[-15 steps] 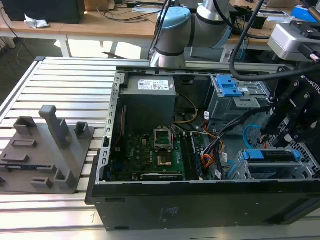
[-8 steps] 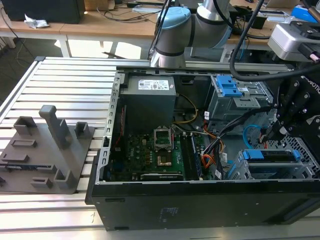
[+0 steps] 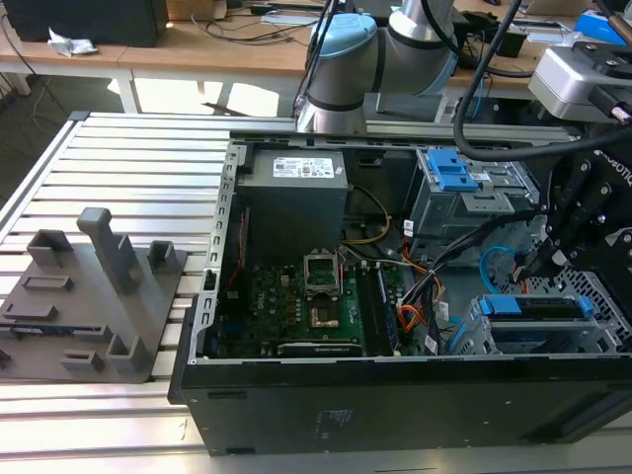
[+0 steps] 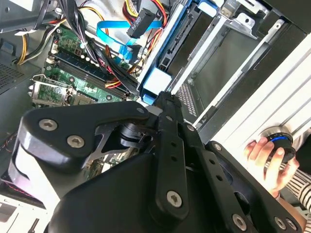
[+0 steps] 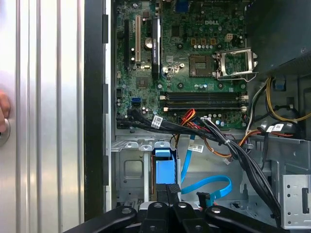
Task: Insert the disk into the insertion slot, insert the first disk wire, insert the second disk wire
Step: 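Insert the disk into the insertion slot, then insert the first disk wire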
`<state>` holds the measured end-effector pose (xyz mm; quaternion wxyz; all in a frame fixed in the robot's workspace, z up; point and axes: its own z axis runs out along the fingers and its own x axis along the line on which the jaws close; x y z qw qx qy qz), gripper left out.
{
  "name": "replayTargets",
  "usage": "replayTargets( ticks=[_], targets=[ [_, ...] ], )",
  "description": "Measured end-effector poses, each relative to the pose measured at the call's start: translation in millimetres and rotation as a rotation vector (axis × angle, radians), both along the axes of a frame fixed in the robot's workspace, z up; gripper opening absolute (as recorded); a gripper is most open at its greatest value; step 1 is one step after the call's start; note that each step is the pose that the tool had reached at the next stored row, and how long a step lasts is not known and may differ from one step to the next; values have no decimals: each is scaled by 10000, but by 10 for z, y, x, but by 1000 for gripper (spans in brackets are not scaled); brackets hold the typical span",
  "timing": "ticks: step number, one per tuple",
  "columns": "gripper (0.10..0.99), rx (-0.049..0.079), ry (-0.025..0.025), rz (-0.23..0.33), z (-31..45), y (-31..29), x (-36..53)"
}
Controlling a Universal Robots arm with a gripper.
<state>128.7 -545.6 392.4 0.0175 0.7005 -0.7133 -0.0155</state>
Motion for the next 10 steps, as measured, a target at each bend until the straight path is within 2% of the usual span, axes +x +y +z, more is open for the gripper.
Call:
replayTargets(
  ticks=[5,10],
  targets=[
    [106,2,0,0,-2,0,3],
    [106,1,7,-1,-2,1,155]
  ],
)
